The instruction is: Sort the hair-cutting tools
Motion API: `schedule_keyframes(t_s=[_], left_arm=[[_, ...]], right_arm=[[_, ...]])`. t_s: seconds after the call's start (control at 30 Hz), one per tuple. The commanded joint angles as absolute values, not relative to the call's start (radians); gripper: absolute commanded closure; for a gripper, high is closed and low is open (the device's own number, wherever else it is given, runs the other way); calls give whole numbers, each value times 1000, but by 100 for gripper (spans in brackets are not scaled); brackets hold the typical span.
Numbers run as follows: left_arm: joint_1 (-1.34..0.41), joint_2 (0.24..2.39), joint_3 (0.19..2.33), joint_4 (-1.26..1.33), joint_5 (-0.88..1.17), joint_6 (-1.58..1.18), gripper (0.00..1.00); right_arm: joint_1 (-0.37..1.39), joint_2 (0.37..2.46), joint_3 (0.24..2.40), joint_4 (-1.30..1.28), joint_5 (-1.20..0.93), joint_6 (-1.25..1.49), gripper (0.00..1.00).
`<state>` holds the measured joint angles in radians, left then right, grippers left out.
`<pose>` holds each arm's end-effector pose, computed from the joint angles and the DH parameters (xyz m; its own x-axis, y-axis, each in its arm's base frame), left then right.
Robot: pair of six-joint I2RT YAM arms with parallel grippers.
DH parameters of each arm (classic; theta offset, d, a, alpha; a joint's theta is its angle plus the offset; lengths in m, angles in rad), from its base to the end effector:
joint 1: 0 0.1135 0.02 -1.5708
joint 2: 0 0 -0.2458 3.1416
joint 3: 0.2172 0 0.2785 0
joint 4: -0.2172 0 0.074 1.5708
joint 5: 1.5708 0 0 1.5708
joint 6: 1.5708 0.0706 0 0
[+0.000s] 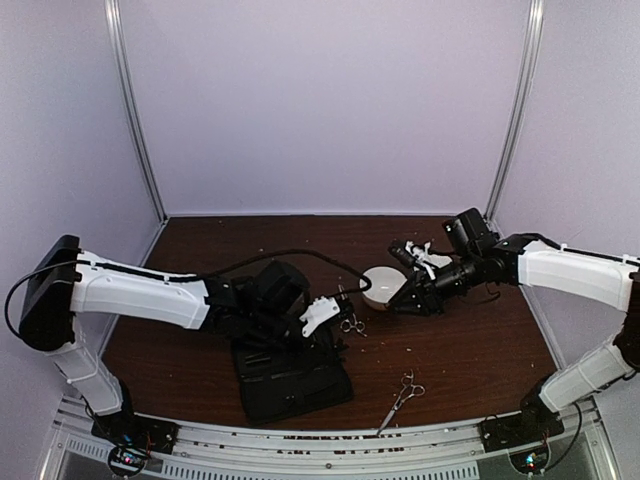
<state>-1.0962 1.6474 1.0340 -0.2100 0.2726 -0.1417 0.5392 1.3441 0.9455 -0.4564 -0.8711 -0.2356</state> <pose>0.1623 -0.3576 0.1470 -0.4646 0.6067 -0.6450 0.8835 0.3667 -0.2915 0.2444 0.2092 0.2126 -0.4519 -0.4455 -0.7728 -0.8916 0.1963 0.4081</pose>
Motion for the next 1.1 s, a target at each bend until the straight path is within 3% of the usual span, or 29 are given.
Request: schedule_keyframes(t_s=[0.0,0.27,1.07], left_arm=[[-1101,1700,1029,-153,283,-153,94],[-1101,1792,1079,-139,267,-130,94],[-1101,1810,1018,-180,182,-7,96]], right_arm=[[544,1416,904,-378,-863,-230,71],[575,1532,941,-436,-873,-288,73],[592,1528,1002,-549,-865,-394,74]])
